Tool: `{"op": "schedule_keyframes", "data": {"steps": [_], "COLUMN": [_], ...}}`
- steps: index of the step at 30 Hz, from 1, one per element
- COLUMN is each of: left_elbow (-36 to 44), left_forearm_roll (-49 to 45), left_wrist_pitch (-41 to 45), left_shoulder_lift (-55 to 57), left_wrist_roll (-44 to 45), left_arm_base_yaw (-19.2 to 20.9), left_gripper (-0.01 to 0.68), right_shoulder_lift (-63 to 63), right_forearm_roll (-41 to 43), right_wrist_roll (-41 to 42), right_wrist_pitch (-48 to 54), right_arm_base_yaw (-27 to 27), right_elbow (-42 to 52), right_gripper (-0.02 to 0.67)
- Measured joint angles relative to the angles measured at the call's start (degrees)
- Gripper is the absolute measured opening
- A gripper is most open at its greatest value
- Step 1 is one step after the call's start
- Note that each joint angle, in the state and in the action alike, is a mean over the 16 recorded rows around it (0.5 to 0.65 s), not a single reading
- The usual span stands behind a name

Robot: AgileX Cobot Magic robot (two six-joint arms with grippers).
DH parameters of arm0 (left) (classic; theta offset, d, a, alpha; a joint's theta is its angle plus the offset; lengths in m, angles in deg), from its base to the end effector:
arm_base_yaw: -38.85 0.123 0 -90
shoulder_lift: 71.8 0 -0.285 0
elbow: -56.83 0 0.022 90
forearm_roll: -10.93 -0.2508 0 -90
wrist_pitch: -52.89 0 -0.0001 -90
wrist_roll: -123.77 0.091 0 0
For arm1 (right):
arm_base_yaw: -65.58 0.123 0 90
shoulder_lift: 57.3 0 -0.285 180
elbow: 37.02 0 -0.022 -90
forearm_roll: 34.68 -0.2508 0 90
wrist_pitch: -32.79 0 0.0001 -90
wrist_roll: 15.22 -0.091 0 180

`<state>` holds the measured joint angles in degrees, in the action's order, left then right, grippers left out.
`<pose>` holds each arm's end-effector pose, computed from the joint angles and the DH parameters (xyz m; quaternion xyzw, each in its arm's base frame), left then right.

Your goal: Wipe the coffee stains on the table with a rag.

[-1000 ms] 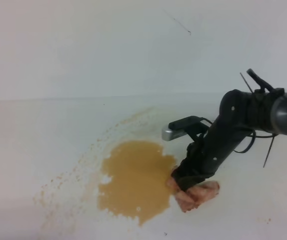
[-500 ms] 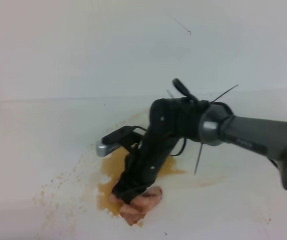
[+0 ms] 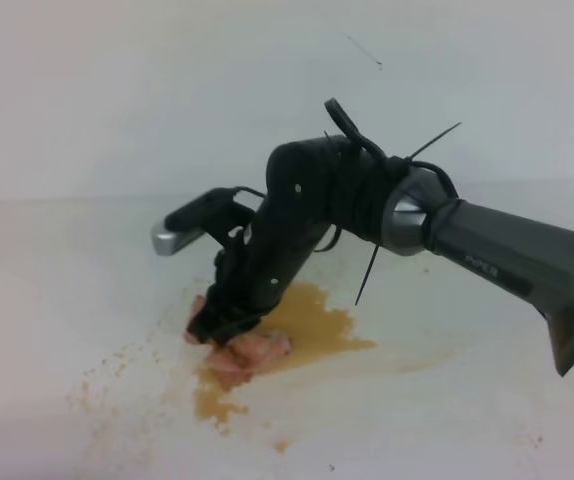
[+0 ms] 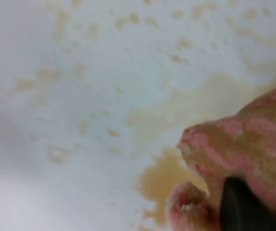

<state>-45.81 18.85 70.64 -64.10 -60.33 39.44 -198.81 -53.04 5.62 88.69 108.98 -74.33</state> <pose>0.0543 -0.0033 0.1847 -0.0701 0.7775 -0.0765 0.6203 0.3495 0.3632 0.1783 -0.4617 0.8582 0.1761 0.1388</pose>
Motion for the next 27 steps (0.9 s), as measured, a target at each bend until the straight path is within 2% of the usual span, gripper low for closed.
{"op": "schedule_keyframes", "data": {"steps": [16, 21, 27], "left_elbow": [0.0, -0.1, -0.1], "left_forearm_roll": [0.0, 0.0, 0.0], "left_wrist_pitch": [0.0, 0.0, 0.0], "left_shoulder_lift": [0.0, 0.1, 0.1], "left_wrist_roll": [0.0, 0.0, 0.0], "left_arm_base_yaw": [0.0, 0.0, 0.0], "left_gripper": [-0.002, -0.002, -0.002], "right_shoulder_lift": [-4.3, -6.3, -7.1], "right_forearm_roll": [1.0, 2.9, 4.7], "right_wrist_roll": [1.7, 1.5, 1.3], "right_wrist_pitch": [-0.1, -1.6, -3.2], "right_arm_base_yaw": [5.9, 4.9, 1.5], "right_elbow": [-2.3, -2.5, -2.8], "right_gripper": [0.058, 0.058, 0.057]}}
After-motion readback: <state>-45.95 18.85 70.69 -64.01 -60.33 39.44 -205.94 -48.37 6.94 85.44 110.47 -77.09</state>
